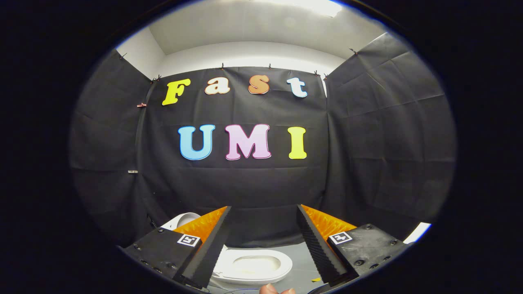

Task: Open the toilet lid.

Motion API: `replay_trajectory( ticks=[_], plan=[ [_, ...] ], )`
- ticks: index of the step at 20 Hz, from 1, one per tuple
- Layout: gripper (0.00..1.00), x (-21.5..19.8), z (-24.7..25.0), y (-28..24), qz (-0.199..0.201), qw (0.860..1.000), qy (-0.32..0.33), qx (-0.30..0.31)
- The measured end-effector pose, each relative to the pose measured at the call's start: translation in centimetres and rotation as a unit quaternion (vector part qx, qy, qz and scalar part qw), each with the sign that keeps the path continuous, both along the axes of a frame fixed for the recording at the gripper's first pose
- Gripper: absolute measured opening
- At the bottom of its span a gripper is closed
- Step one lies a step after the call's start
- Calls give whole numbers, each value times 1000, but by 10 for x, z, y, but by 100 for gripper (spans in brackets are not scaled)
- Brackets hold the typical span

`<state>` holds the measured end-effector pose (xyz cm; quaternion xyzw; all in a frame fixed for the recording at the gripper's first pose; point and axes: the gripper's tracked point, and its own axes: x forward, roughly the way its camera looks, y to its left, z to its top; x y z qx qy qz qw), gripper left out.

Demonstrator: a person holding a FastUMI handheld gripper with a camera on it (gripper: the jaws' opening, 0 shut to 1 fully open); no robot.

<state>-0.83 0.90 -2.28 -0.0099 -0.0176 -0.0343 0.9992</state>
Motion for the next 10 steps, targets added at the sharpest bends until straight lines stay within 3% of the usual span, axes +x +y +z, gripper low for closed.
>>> replay_trajectory(
  ticks=[10],
  plan=[
    [98, 0, 1, -9, -8, 1000, -1, 7]
  ],
)
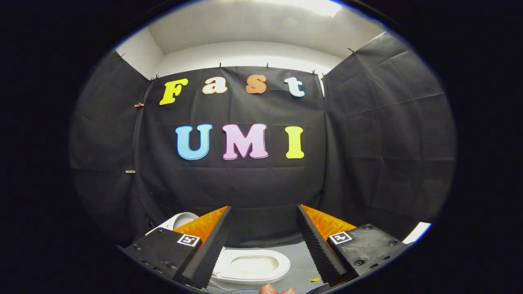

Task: Open the toilet lid.

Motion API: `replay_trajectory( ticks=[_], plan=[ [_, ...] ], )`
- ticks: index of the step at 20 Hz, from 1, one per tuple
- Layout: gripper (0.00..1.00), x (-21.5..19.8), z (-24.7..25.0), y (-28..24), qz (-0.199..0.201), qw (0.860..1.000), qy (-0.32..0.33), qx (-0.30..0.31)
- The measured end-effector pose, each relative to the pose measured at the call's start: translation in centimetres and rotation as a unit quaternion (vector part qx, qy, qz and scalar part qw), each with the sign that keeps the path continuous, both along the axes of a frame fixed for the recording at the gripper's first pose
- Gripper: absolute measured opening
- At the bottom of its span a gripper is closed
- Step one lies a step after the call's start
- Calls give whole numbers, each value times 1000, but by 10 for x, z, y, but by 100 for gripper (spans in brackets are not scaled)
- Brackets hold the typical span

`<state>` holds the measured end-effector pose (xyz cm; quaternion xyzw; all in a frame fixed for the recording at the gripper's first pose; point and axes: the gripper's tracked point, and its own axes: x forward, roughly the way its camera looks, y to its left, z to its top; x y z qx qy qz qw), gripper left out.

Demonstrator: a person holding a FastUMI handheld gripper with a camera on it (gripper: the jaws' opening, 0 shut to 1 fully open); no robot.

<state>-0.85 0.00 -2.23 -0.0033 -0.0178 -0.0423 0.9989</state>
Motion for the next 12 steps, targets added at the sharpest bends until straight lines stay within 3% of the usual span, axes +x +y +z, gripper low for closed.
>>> replay_trajectory(
  ticks=[12],
  plan=[
    [98, 5, -2, -2, -2, 1000, 8, -7]
  ],
)
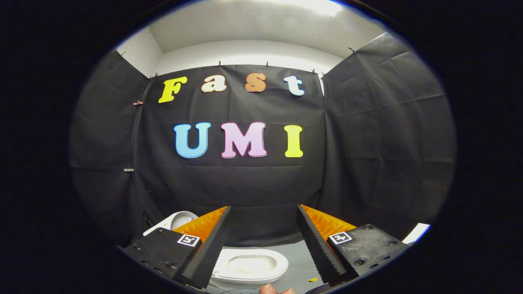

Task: Open the toilet lid.

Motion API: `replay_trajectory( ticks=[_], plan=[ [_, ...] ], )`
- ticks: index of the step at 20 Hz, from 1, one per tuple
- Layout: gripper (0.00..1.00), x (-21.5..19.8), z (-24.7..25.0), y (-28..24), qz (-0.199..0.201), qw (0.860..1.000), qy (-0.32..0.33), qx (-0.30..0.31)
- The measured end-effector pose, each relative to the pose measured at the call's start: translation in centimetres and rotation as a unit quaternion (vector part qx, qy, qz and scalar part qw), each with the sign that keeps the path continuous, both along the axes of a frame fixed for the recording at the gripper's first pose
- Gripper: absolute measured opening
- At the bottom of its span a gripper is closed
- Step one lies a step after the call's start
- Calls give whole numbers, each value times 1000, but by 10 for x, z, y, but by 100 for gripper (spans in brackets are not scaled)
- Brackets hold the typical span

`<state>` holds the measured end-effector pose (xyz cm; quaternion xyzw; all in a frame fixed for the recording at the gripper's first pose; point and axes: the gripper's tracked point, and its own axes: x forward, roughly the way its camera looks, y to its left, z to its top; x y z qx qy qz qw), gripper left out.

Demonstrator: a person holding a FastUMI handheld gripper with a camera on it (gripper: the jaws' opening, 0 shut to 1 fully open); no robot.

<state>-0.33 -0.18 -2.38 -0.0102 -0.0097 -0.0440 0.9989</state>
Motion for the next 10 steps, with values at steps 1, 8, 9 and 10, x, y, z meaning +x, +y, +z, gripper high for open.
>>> replay_trajectory(
  ticks=[1, 8, 9, 10],
  plan=[
    [98, 1, 1, 1, 0, 1000, -1, -1],
    [98, 7, 6, 9, 9, 1000, -2, -8],
    [98, 7, 8, 11, 10, 1000, -2, -9],
    [98, 7, 10, 13, 11, 1000, -2, -12]
  ],
)
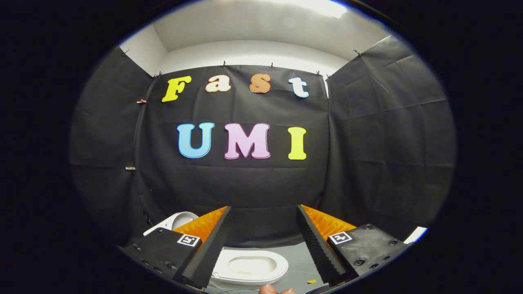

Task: Open the toilet lid.

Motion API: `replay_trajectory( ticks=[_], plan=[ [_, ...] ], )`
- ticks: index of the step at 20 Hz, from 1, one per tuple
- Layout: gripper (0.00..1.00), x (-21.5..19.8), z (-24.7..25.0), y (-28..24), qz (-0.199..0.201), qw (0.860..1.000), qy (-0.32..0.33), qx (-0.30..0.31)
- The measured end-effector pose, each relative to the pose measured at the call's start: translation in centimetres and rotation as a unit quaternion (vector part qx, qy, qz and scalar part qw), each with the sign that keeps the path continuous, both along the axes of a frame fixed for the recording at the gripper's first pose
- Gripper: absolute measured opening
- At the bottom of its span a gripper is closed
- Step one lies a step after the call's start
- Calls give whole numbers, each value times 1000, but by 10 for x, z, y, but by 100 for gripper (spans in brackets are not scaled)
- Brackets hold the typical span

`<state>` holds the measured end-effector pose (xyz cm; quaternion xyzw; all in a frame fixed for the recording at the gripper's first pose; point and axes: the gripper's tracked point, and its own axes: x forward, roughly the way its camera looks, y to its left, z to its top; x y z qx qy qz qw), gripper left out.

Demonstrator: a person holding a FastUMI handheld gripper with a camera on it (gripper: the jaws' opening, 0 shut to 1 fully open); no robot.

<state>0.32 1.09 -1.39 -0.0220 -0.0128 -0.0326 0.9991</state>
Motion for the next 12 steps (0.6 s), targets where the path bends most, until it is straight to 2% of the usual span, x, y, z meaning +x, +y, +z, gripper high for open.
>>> replay_trajectory(
  ticks=[12],
  plan=[
    [99, -6, -3, -5, -2, 1000, 1, 6]
  ],
)
